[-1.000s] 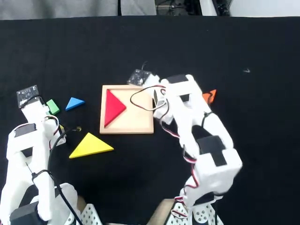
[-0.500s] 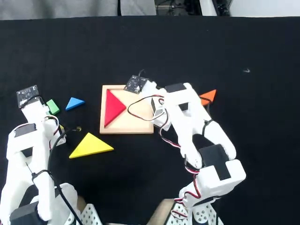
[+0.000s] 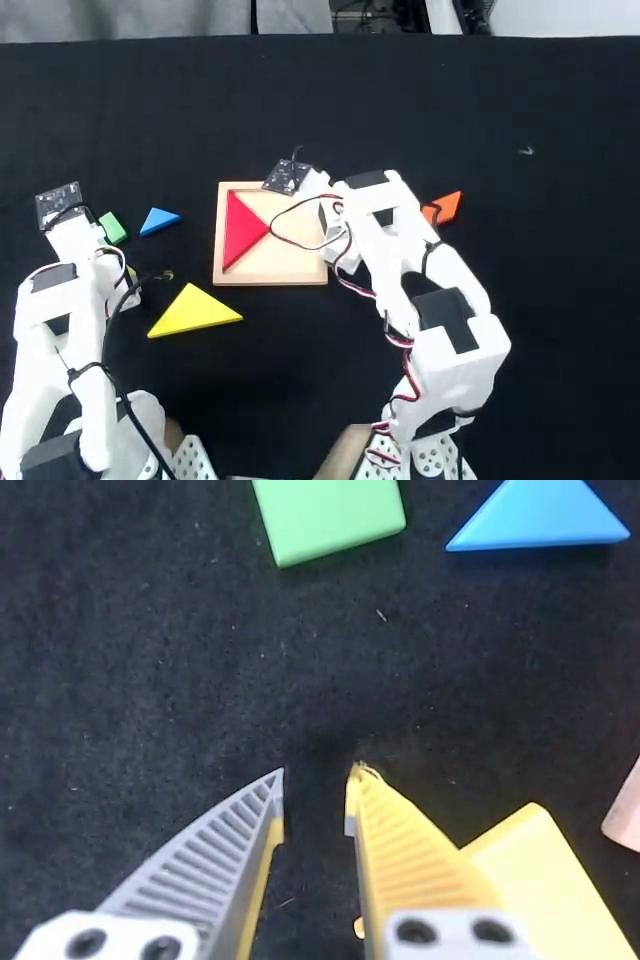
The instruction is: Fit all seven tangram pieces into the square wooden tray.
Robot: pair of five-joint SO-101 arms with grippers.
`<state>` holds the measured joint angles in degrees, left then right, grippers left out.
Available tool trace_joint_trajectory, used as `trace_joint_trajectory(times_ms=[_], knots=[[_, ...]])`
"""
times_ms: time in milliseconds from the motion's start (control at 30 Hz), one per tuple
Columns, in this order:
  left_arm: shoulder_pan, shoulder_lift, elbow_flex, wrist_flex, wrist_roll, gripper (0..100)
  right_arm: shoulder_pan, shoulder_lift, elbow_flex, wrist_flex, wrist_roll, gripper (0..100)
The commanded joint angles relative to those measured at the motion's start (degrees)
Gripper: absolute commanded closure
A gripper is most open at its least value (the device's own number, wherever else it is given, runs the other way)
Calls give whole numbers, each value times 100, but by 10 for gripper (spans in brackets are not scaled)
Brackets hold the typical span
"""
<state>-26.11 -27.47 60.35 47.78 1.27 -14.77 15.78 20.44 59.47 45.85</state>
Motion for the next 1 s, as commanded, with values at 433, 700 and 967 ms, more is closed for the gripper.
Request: trace_joint_trajectory(times_ms=[433, 700, 967], knots=[[-31, -158, -22, -88, 62, 884, -273, -734, -497, 800, -633, 779], [-31, -149, -22, -88, 62, 883, -396, -576, -505, 448, -1547, 779], [-31, -149, -22, -88, 62, 883, -413, 215, -611, 70, -1574, 779]])
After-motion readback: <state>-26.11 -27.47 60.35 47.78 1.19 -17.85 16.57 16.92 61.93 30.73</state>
